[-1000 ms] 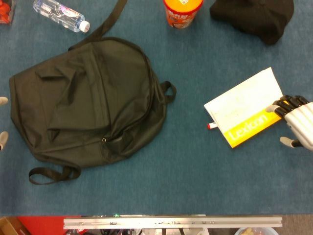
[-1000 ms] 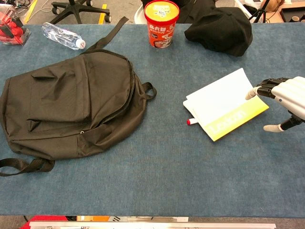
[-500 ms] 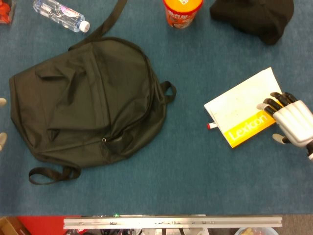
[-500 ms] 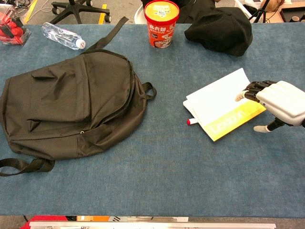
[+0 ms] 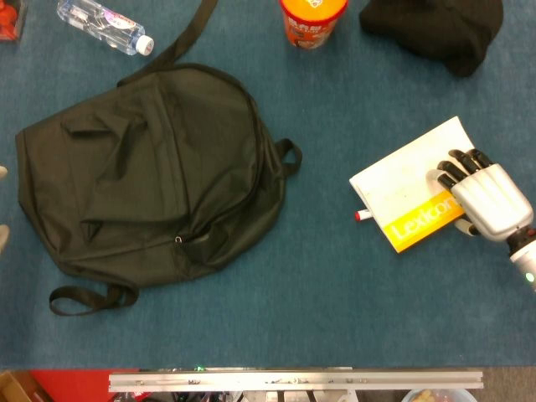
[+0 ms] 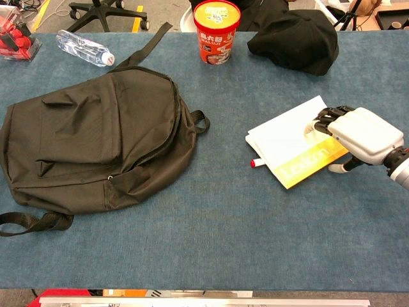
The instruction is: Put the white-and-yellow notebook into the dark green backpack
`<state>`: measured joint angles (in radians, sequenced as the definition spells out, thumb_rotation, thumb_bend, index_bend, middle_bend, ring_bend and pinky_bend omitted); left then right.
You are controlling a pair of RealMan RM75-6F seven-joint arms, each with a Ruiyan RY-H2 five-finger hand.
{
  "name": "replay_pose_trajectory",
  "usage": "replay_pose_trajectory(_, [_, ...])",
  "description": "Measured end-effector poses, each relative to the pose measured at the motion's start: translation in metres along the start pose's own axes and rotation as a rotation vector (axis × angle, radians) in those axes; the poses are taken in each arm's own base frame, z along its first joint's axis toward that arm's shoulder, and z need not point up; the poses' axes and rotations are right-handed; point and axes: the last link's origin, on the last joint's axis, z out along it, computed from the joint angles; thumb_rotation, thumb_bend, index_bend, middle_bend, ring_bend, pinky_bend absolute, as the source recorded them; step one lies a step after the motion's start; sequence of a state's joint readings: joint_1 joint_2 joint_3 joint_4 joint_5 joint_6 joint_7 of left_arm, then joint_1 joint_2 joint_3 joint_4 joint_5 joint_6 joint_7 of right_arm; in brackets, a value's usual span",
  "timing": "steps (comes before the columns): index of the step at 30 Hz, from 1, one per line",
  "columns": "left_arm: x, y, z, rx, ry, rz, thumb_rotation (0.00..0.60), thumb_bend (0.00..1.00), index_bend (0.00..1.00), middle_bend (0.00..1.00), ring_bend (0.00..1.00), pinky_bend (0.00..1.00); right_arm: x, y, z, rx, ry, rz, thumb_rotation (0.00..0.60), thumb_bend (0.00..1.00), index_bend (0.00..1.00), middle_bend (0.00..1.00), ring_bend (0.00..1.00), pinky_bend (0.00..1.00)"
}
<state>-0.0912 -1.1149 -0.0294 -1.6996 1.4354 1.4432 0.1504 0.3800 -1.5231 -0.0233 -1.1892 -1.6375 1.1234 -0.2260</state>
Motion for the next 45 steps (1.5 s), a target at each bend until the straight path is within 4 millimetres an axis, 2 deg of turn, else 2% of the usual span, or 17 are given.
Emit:
replay_pose_trajectory(7, [-0.001, -0.002, 0.001, 0.001, -0.001, -0.003, 0.600, 0.22, 0.26, 0.30, 0.26, 0.23, -0.002, -0.001, 0.005, -0.004, -0.013, -0.007, 0.600, 0.07, 0.28, 0.30, 0.16, 0.22])
replay_pose_trajectory(12, [-0.001, -0.003, 0.001, 0.002, 0.003, -0.009, 0.600, 0.22, 0.26, 0.30, 0.26, 0.23, -0.002, -0.002, 0.006, -0.004, -0.012, 0.004, 0.600, 0.22, 0.28, 0.30, 0.16, 0.22])
replay_pose_trajectory(19, [-0.001, -0.004, 0.002, 0.003, 0.001, -0.010, 0.600, 0.22, 0.26, 0.29, 0.26, 0.23, -0.003, -0.002, 0.009, 0.000, -0.017, 0.006, 0.600, 0.36, 0.28, 0.30, 0.16, 0.22])
replay_pose_trajectory(26, [-0.001, -0.005, 0.003, 0.004, 0.001, -0.010, 0.600, 0.22, 0.26, 0.29, 0.26, 0.23, 0.001, -0.002, 0.015, -0.008, 0.015, 0.031, 0.600, 0.44, 0.29, 0.32, 0.16, 0.22])
replay_pose_trajectory(32, [-0.001, -0.004, 0.006, 0.002, -0.002, -0.012, 0.600, 0.22, 0.26, 0.29, 0.26, 0.23, 0.009, 0.000, 0.026, -0.030, 0.059, 0.043, 0.600, 0.50, 0.36, 0.34, 0.16, 0.22])
replay_pose_trajectory(39, [-0.003, -0.005, 0.007, 0.005, -0.011, -0.012, 0.600, 0.22, 0.26, 0.29, 0.26, 0.23, 0.014, 0.000, 0.037, -0.057, 0.084, 0.076, 0.600, 0.50, 0.46, 0.39, 0.18, 0.24])
replay_pose_trajectory(45, [-0.002, -0.006, 0.007, 0.008, -0.021, -0.013, 0.600, 0.22, 0.26, 0.30, 0.26, 0.23, 0.018, 0.001, 0.038, -0.071, 0.103, 0.076, 0.600, 0.36, 0.53, 0.45, 0.24, 0.26])
